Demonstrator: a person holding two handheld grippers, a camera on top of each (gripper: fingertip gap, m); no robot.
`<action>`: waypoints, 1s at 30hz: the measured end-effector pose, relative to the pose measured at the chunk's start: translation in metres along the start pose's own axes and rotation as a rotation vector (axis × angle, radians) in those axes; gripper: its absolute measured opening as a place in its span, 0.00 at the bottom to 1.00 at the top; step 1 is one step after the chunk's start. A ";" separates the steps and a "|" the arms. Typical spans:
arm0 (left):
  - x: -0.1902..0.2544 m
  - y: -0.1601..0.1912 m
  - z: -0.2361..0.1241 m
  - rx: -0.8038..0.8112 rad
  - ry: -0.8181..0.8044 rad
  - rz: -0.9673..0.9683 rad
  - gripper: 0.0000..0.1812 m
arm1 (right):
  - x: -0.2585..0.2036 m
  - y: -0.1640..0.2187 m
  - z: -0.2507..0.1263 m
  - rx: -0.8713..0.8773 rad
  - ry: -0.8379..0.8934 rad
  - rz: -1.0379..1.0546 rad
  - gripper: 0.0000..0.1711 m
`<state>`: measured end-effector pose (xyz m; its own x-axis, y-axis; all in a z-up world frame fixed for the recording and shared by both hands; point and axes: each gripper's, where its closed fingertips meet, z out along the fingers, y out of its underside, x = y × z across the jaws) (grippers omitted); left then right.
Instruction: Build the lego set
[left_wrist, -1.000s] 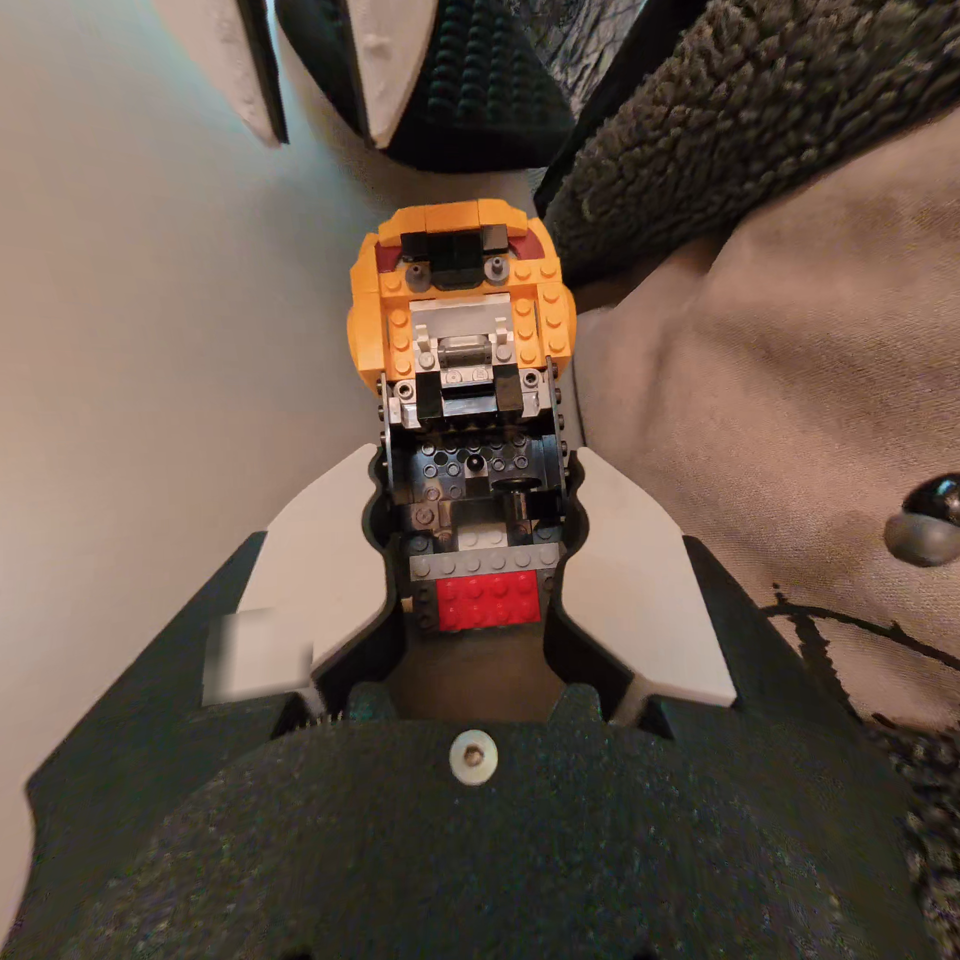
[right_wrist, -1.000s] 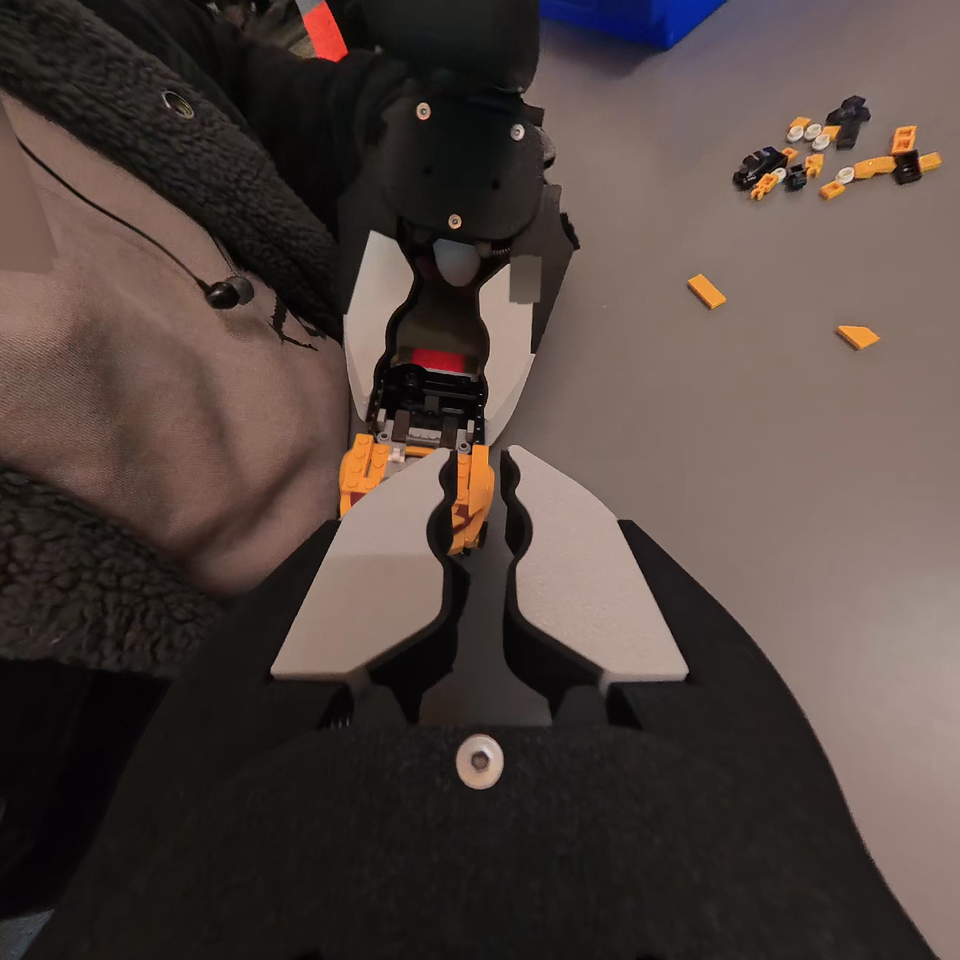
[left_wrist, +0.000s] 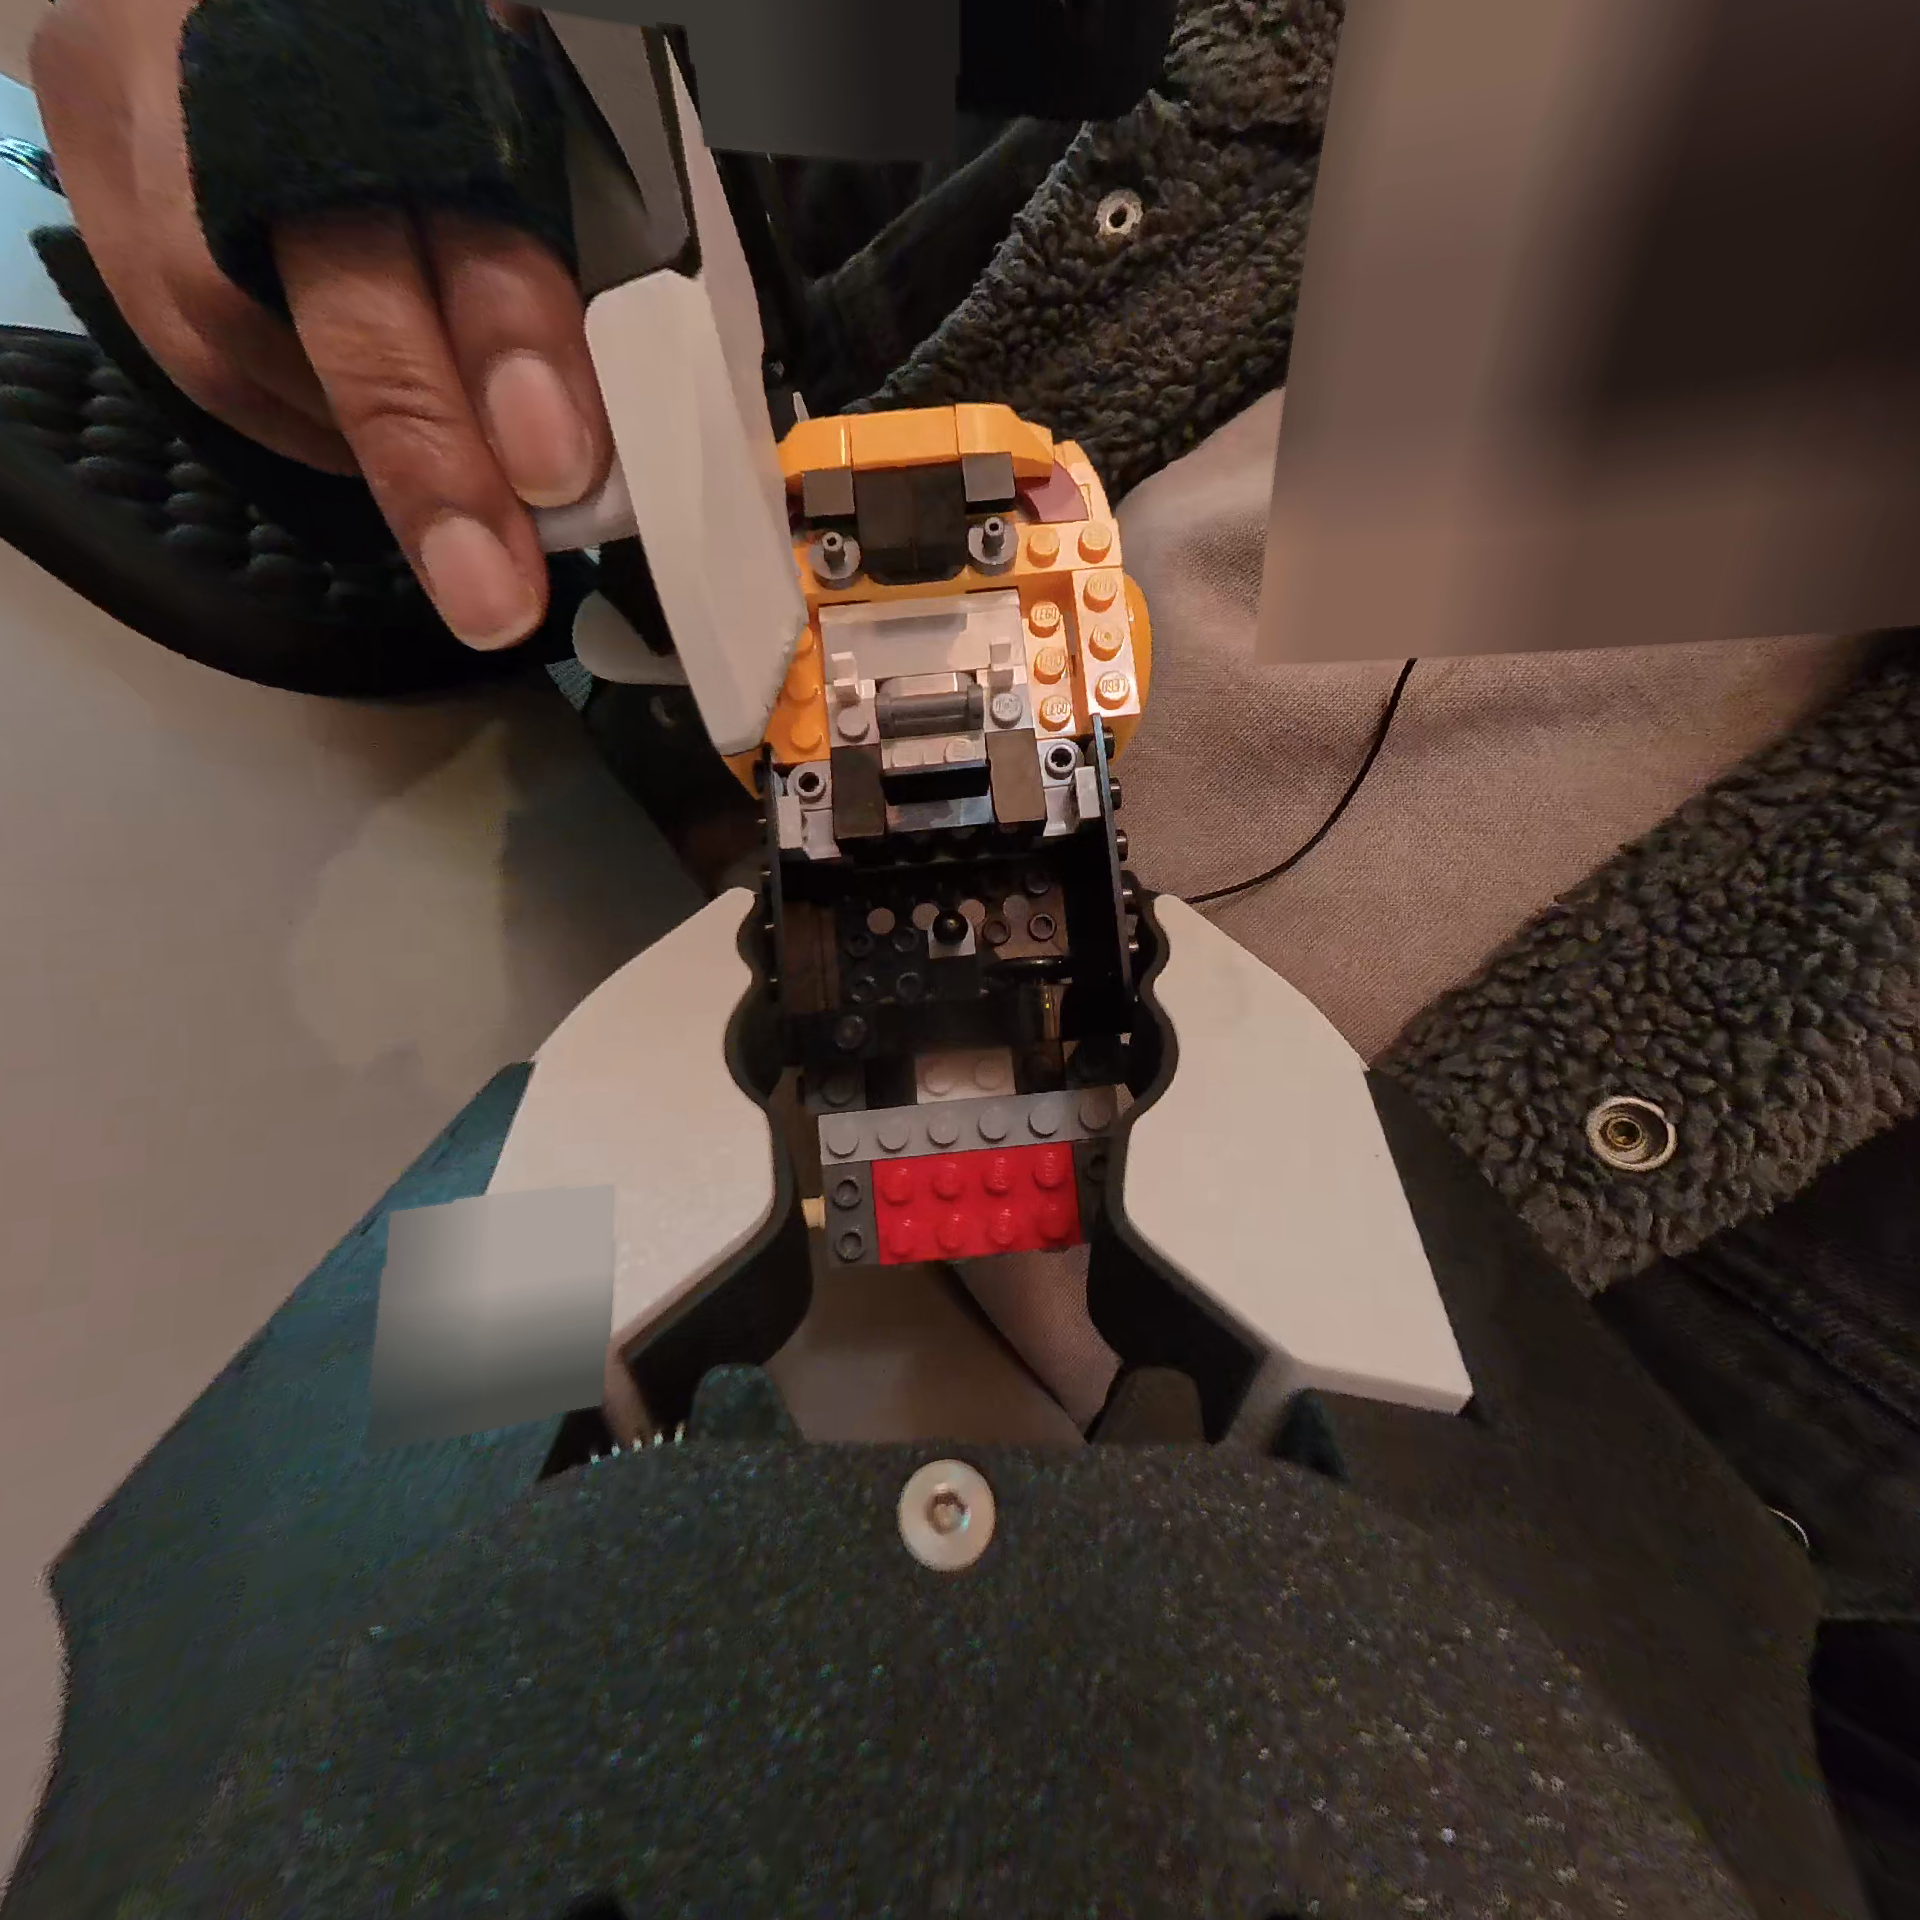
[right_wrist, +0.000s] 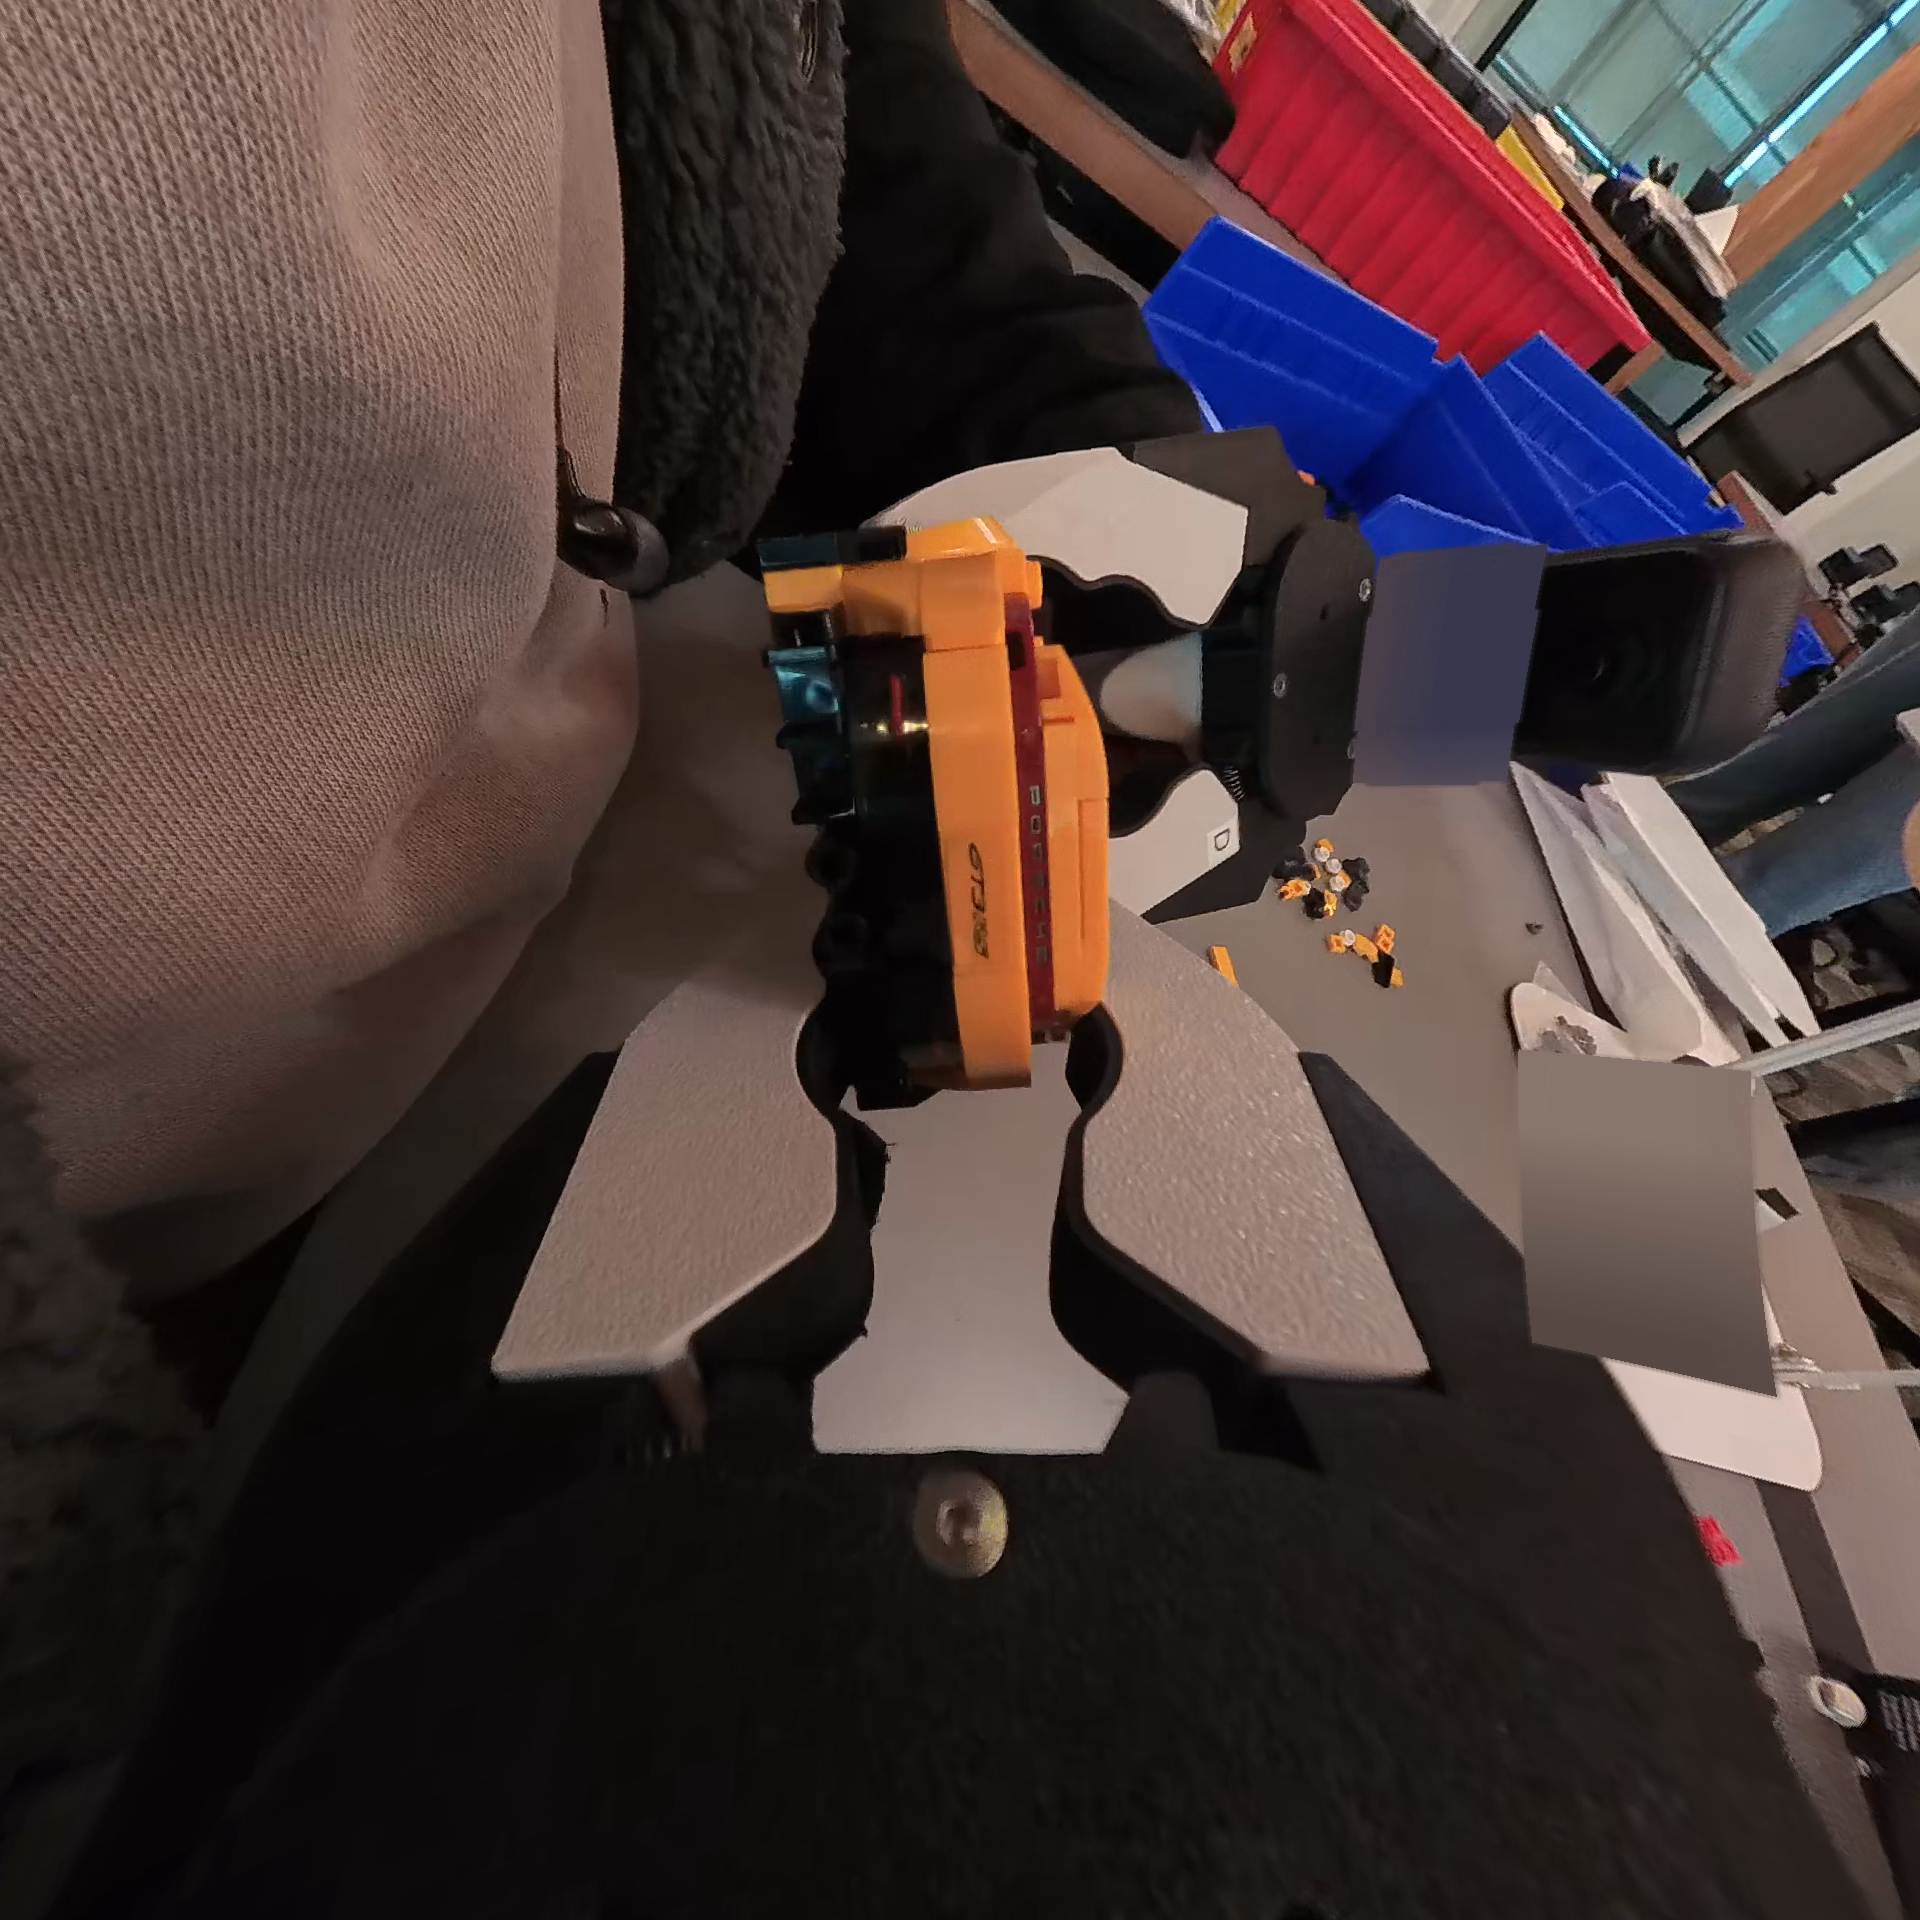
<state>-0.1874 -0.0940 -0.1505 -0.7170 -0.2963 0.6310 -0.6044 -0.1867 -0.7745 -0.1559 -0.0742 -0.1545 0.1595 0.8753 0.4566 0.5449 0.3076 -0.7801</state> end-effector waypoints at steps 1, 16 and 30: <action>0.000 0.000 0.000 0.004 0.007 -0.003 0.36 | 0.000 0.000 0.000 0.003 -0.002 0.003 0.23; 0.020 -0.014 -0.013 0.173 0.176 0.041 0.36 | 0.013 -0.024 -0.006 0.212 -0.060 0.251 0.28; 0.059 -0.069 -0.050 0.525 0.523 0.155 0.36 | 0.082 -0.079 -0.026 0.576 -0.076 0.337 0.21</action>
<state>-0.2047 -0.0520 -0.0577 -0.9307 0.1030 0.3511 -0.3323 -0.6395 -0.6933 -0.1646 -0.0363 -0.0440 0.1741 0.9757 0.1331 -0.0542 0.1444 -0.9880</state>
